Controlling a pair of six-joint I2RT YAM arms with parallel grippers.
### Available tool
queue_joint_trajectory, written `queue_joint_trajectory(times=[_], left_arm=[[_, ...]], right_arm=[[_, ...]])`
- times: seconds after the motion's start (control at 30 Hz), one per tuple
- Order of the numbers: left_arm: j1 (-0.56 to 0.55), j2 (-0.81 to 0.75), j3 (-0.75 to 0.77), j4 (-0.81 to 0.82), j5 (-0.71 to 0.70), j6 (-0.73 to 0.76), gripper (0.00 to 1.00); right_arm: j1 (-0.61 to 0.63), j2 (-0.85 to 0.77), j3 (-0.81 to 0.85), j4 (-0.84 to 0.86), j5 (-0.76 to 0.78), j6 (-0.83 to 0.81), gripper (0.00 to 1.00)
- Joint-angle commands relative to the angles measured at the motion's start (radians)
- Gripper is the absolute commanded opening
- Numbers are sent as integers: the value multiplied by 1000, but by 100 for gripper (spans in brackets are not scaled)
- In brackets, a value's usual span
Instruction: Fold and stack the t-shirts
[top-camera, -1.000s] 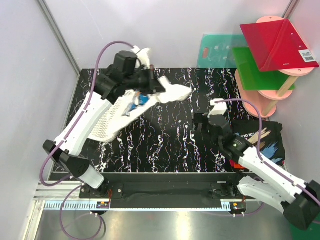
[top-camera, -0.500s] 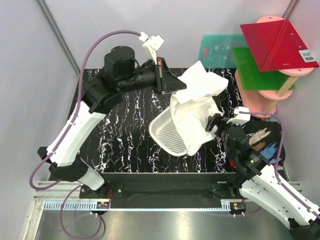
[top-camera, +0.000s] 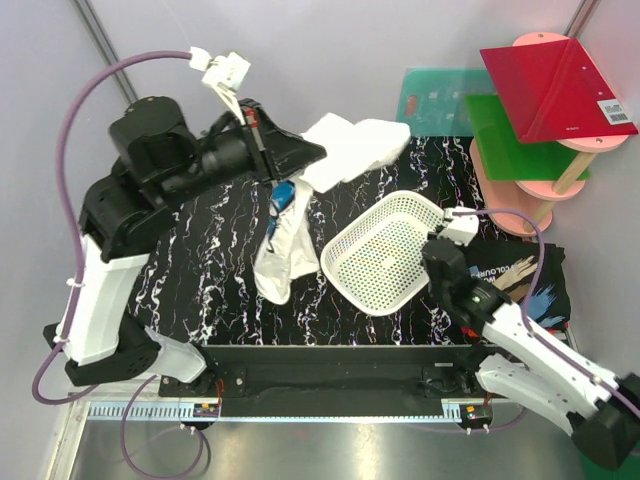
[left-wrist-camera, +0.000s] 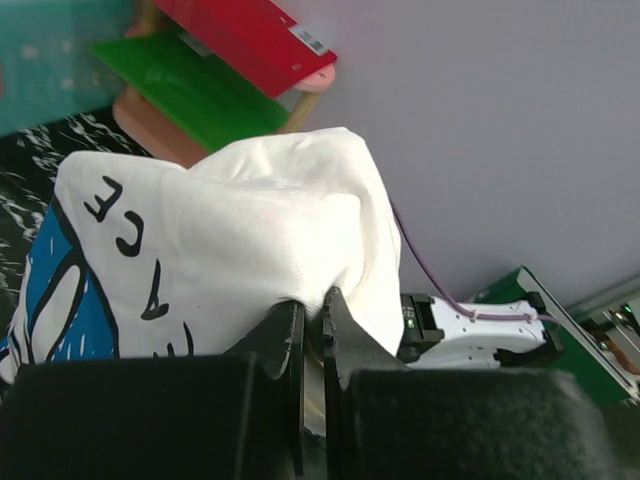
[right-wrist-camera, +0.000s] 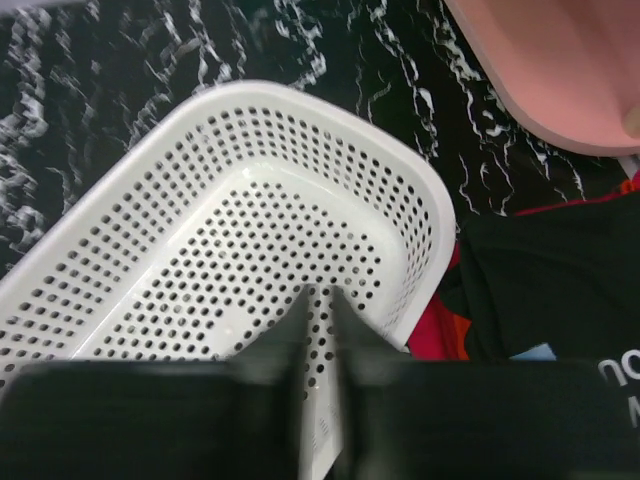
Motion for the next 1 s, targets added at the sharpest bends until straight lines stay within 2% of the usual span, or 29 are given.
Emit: queue_joint_trajectory(times=[0.0, 0.03, 0.13, 0.37, 0.57, 0.7, 0.97], left_arm=[[1, -66, 69, -69, -259, 100, 0], [0, -80, 64, -83, -380, 123, 0], [3, -111, 70, -158, -578, 160, 0], [4, -146, 62, -315, -798, 137, 0], [6, -186, 55, -390, -980, 108, 0], [6, -215, 49, -422, -1028, 106, 0], [6, -252, 3, -428, -1056, 106, 0]], right_arm=[[0, 183, 104, 6, 14, 30, 0], [1, 223, 122, 6, 0, 34, 0], [-2, 401, 213, 7, -83, 17, 0], [-20, 831, 465, -49, -224, 35, 0], [-23, 1106, 708, -97, -393, 12, 0], [-9, 1205, 837, -112, -592, -58, 0], [132, 1228, 972, -60, -775, -212, 0]])
